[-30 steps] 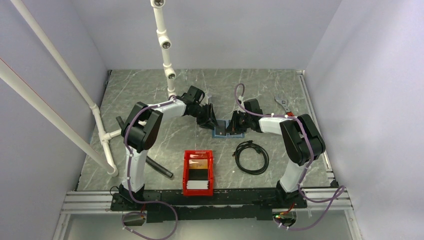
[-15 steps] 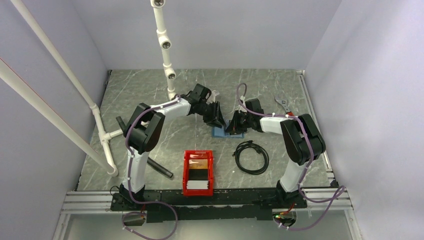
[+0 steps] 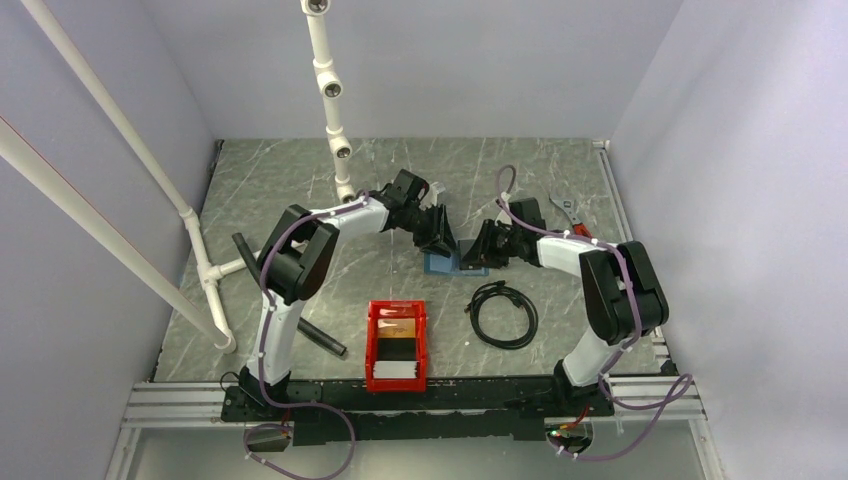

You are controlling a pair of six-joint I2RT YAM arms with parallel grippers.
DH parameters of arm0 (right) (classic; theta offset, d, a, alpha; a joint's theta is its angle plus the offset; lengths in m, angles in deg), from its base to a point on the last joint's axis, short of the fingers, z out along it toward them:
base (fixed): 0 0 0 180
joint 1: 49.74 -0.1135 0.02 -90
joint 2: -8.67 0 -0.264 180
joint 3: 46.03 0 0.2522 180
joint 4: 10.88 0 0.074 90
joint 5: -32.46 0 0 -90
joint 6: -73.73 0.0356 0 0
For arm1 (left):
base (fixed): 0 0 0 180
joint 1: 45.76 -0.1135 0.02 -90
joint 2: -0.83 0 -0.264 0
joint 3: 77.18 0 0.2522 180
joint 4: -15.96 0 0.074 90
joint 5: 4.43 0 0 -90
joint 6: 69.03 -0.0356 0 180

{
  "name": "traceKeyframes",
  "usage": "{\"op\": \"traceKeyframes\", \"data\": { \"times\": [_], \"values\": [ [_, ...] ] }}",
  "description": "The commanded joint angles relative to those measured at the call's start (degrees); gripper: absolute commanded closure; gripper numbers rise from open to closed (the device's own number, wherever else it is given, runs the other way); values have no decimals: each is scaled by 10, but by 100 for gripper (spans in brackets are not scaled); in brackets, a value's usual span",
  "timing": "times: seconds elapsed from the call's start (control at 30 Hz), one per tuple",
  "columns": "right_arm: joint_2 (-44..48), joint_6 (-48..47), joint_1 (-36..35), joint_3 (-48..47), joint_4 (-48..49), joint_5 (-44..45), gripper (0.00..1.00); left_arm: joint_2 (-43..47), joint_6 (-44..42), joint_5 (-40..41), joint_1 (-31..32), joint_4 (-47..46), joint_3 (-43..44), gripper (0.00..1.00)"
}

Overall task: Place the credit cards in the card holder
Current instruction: Turn over the card slot in the card holder.

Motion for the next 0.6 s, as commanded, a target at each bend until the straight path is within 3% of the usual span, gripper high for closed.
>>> {"op": "traceKeyframes", "data": {
  "times": [0.0, 0.2, 0.4, 0.57],
  "values": [
    [29, 4, 18, 23, 34, -52, 68, 3, 4, -10, 2, -13, 16, 60],
    [44, 7, 17, 53, 102, -116, 50, 8, -3, -3, 3, -1, 21, 58],
    [49, 14, 8, 59, 141, -141, 41, 3, -4, -5, 3, 4, 29, 57],
    [60, -7, -13, 43, 113, -101, 36, 1, -5, -2, 3, 8, 32, 57]
  ]
}}
